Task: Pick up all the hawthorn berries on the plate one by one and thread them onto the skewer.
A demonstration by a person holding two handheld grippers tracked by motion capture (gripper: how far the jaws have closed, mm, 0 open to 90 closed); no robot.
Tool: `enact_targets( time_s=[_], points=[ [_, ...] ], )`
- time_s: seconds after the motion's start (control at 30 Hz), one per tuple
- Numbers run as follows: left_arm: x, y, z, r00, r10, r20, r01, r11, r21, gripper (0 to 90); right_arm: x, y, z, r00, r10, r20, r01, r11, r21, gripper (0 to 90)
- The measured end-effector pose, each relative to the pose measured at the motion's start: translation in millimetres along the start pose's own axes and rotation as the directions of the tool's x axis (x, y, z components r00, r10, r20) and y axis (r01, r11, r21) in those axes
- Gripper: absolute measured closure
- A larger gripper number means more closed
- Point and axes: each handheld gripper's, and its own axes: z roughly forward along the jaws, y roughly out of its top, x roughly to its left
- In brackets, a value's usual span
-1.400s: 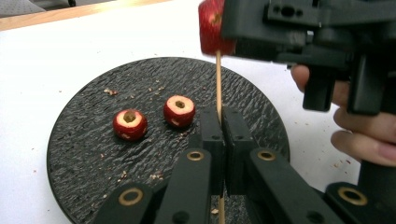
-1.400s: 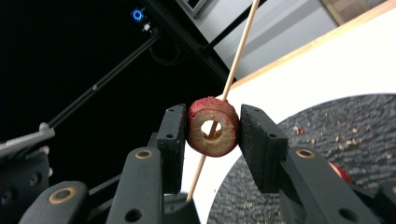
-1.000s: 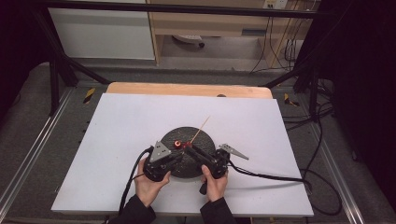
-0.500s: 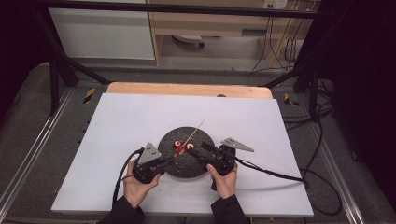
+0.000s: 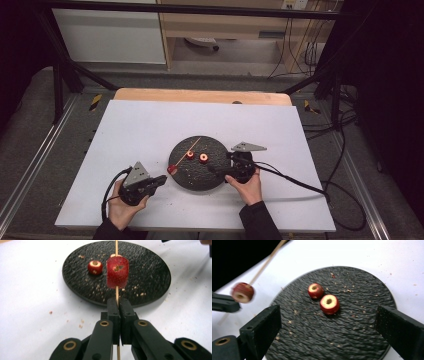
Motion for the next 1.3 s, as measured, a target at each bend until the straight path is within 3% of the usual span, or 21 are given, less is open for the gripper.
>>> enact_targets(
  time_s=[0.13,0.27,0.33,0.47,0.6,0.73,0.93,1.3],
  points=[
    [0.1,-3.8,-1.1,0.9999,0.011,0.004,-0.011,0.9999,0.004,88.3,1.5,14.5,9.3,0.9981,-0.061,0.008,0.06,0.994,0.096,12.2],
    [-0.1,-5.1,-0.4,0.9998,0.019,0.007,-0.019,0.9997,0.018,88.3,2.5,30.3,19.3,0.9917,-0.126,0.025,0.12,0.977,0.178,16.7],
    [0.0,-5.5,0.2,0.9998,0.018,0.003,-0.018,0.9996,0.022,88.3,2.9,36.6,25.1,0.9869,-0.161,0.016,0.153,0.963,0.223,19.1],
    [2.0,-6.3,0.5,0.9999,0.012,-0.005,-0.012,0.9995,0.031,88.2,4.0,44.0,37.3,0.9776,-0.21,0.003,0.198,0.924,0.328,23.2],
    [5.2,-7.7,0.5,0.9999,0.006,-0.012,-0.006,0.9992,0.039,88.2,8.3,46.9,49.0,0.9658,-0.259,-0.009,0.243,0.892,0.381,27.9],
    [6.8,-8.7,0.8,0.9999,0.0,-0.015,0.0,0.9989,0.048,88.2,12.6,50.8,61.0,0.9552,-0.295,-0.026,0.279,0.869,0.408,34.8],
    [8.6,-9.7,1.8,0.9998,-0.006,-0.017,0.007,0.9984,0.057,88.2,13.1,56.8,74.6,0.9504,-0.308,-0.044,0.295,0.845,0.447,44.3],
    [7.8,-9.7,3.8,0.9999,-0.002,-0.012,0.003,0.9978,0.066,88.2,5.9,57.3,85.0,0.9594,-0.277,-0.054,0.268,0.833,0.483,57.2]
  ],
)
